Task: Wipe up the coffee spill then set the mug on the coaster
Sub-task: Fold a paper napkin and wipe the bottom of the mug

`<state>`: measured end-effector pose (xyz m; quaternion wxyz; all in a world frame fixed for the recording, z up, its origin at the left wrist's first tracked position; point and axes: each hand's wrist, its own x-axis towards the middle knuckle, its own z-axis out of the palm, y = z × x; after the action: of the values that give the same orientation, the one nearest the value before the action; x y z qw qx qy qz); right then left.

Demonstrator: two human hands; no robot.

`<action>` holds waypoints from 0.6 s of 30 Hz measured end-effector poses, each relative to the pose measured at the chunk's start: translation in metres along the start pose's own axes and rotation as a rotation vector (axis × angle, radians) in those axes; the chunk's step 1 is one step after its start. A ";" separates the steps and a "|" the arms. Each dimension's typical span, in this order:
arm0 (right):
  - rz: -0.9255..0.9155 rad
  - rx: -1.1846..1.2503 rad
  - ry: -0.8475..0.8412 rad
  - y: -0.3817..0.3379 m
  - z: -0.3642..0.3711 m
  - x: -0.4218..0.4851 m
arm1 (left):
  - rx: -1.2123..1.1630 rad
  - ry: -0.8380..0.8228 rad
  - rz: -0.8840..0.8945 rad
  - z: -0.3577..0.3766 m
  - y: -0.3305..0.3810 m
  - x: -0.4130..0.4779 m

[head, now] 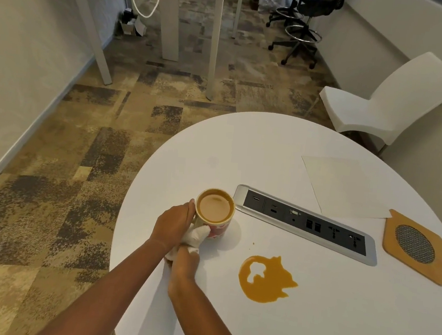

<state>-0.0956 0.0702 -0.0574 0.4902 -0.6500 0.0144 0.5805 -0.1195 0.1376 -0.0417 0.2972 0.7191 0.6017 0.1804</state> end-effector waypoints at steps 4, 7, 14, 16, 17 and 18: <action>-0.106 -0.131 0.041 0.001 -0.037 -0.016 | 0.039 0.011 0.011 0.001 -0.002 0.000; -0.198 -0.122 0.147 -0.008 -0.063 -0.013 | 0.004 0.030 -0.010 0.003 -0.003 0.000; -0.492 -0.250 0.338 -0.068 -0.098 0.009 | -0.119 0.055 -0.046 0.006 0.000 -0.003; -0.522 -0.382 0.289 -0.086 -0.096 0.016 | -0.153 0.061 -0.059 0.007 0.000 -0.003; -0.525 -0.446 0.257 -0.093 -0.093 0.019 | -0.165 0.062 -0.066 0.007 -0.001 -0.003; -0.537 -0.503 0.223 -0.098 -0.089 0.023 | -0.171 0.064 -0.068 0.007 -0.001 -0.003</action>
<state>0.0358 0.0754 -0.0284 0.4453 -0.7898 -0.2459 0.3427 -0.1163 0.1334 -0.0472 0.3441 0.6641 0.6173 0.2440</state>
